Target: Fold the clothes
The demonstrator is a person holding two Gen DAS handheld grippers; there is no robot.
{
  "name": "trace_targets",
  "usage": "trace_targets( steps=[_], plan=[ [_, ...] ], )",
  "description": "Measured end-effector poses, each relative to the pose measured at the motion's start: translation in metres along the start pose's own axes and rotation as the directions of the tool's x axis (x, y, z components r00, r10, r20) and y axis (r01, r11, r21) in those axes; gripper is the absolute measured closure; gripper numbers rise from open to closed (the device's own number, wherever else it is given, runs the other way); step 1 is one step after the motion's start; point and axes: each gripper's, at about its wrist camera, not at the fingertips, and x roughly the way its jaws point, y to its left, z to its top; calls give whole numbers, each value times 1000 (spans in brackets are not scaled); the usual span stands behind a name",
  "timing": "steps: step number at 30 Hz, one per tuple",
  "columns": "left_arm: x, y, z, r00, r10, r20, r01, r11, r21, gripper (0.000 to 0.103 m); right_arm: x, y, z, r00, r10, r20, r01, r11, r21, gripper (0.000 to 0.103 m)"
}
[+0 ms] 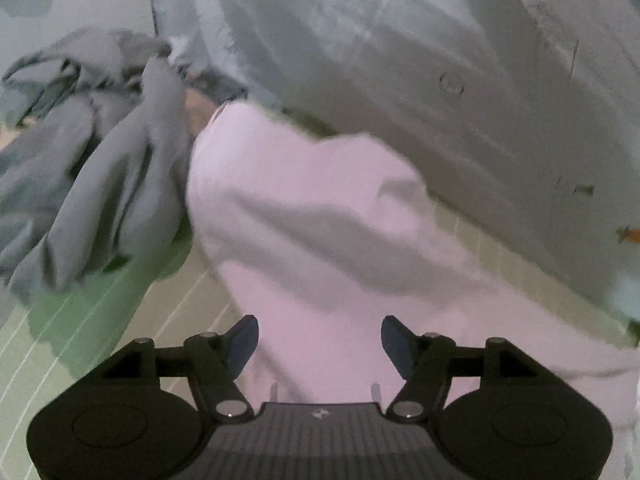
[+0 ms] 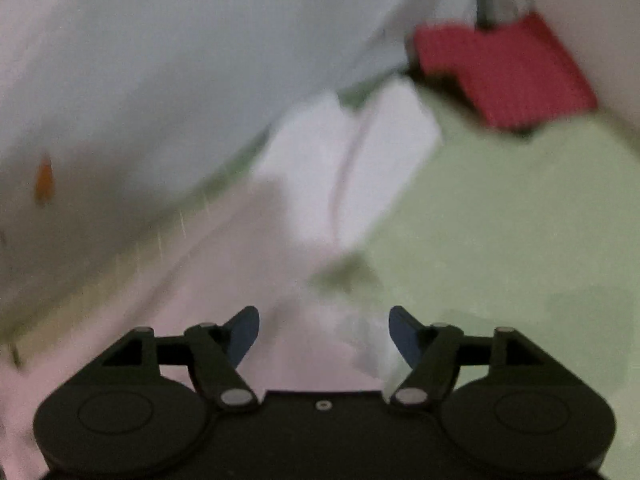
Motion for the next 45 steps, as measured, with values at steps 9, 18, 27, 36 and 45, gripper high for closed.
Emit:
trace_targets(
  steps=[9, 18, 27, 36, 45],
  plan=[
    [-8, 3, -18, 998, -9, -58, 8, 1000, -17, 33, 12, 14, -45, 993, -92, -71, 88, 995, -53, 20],
    [-17, -5, -28, 998, -36, -54, 36, 999, -12, 29, 21, 34, -59, 988, -133, -78, 119, 979, -164, 5],
    [-19, -9, -34, 997, -40, -62, 39, 999, -18, 29, 4, 31, -66, 999, 10, -38, -18, 975, -220, 98],
    [-18, -7, -32, 998, -21, -60, 21, 1000, -11, 29, -18, -52, -18, 964, -209, 162, 216, 976, -28, 99],
    [8, 19, -23, 994, 32, -101, -42, 994, -103, 29, -17, -102, 2, 939, -315, 136, 306, 948, 86, 98]
  ],
)
